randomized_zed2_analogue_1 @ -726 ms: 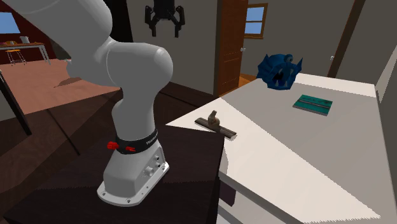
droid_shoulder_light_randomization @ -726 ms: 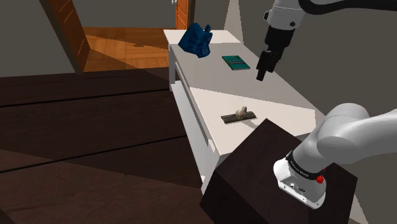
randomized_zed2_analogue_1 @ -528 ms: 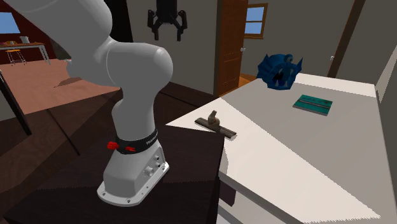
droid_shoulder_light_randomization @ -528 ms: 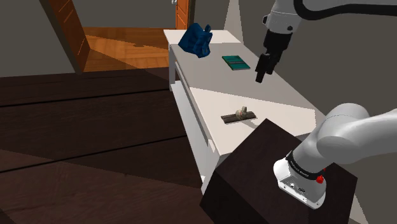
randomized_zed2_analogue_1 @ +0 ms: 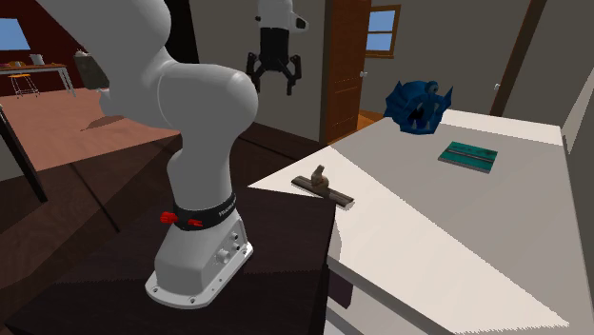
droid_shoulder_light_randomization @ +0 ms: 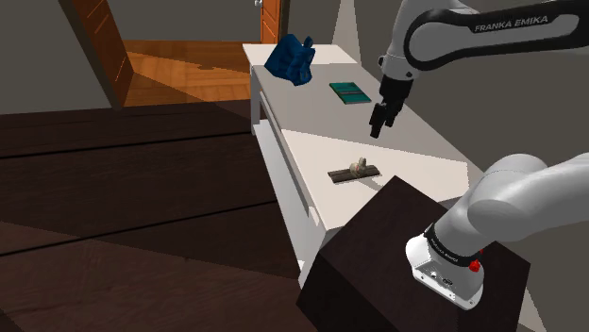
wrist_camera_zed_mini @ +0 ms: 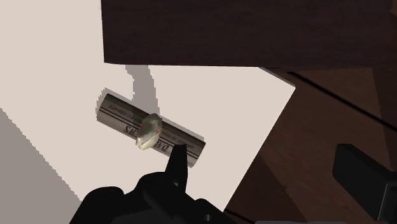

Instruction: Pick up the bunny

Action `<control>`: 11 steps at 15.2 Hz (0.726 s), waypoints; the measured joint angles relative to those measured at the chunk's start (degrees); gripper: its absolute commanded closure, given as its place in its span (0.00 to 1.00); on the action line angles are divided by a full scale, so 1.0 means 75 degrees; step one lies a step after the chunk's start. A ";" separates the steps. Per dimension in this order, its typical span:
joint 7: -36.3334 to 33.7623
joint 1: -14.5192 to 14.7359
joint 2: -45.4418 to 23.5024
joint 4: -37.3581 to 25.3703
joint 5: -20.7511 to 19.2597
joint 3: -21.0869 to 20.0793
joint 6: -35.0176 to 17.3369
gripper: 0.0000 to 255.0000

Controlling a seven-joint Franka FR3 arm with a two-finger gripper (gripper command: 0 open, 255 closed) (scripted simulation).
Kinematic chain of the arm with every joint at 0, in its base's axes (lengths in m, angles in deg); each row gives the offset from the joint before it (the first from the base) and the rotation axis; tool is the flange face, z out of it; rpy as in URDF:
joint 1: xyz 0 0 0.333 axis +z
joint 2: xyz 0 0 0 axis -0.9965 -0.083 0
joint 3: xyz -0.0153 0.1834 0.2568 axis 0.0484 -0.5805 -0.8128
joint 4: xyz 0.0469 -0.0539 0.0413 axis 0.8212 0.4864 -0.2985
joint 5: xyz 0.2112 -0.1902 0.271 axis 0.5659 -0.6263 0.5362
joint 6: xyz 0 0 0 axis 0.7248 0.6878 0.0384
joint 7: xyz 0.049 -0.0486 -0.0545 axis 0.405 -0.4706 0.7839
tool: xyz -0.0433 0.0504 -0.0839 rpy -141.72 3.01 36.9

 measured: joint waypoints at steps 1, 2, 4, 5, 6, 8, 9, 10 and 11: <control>0.0148 -0.0086 -0.0160 0.0043 -0.0089 0.0141 -0.0184 0.00; 0.0198 -0.0113 -0.0328 0.0201 -0.0114 0.0203 -0.0479 0.00; 0.0349 -0.0184 -0.0766 0.0294 -0.0175 0.0361 -0.0969 0.00; 0.0454 -0.0234 -0.0986 0.0311 -0.0216 0.0461 -0.1192 0.00; 0.0550 -0.0274 -0.1252 0.0327 -0.0244 0.0556 -0.1453 0.00; 0.0789 -0.0390 -0.1698 0.0408 -0.0324 0.0773 -0.1938 0.00; 0.0861 -0.0419 -0.1879 0.0459 -0.0334 0.0843 -0.2149 0.00; 0.0976 -0.0441 -0.2227 0.0354 -0.0322 0.0937 -0.2374 0.00; 0.1079 -0.0461 -0.2558 0.0374 -0.0302 0.1023 -0.2689 0.00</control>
